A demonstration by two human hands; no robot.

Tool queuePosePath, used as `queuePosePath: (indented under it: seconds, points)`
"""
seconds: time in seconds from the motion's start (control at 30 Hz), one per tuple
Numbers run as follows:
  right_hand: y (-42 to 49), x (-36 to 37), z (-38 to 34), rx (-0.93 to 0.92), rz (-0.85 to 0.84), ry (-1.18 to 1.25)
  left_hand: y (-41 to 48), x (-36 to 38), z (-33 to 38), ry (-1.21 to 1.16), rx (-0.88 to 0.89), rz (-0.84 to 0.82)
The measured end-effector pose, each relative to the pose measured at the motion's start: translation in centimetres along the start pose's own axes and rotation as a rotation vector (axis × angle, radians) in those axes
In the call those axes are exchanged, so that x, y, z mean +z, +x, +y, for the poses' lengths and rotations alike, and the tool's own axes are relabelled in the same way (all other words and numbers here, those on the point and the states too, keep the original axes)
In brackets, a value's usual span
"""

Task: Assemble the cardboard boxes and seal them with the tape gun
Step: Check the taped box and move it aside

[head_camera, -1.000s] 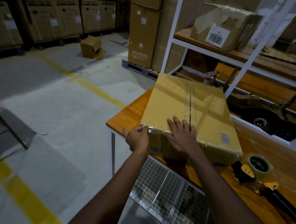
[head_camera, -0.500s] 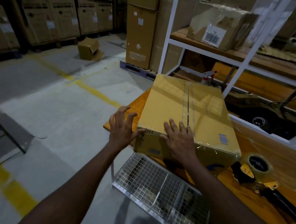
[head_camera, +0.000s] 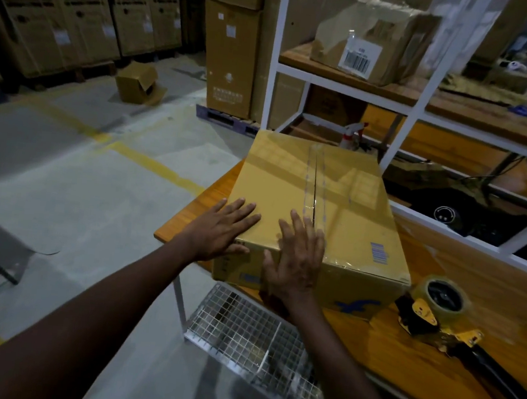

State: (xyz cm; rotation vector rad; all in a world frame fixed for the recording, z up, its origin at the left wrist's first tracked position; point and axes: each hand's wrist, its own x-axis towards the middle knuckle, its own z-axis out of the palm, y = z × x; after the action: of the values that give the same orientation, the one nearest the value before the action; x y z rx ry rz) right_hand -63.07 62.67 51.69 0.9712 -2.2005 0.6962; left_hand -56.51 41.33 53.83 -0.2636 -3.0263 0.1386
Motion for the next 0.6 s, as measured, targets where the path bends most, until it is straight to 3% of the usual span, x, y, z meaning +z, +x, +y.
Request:
queuePosePath:
  seconds: [0.17,0.33,0.6]
  points:
    - [4.4,-0.2,-4.8,0.027,0.164,0.204,-0.1,0.2,0.1,-0.007,0.042,0.113]
    - [3.9,1.4,-3.2,0.073,0.152,0.103,-0.2,0.3,0.3,0.002,0.029,0.116]
    - [-3.2,0.7,4.8,0.348,0.131,-0.116,-0.2,0.0,0.5,0.034,-0.025,0.043]
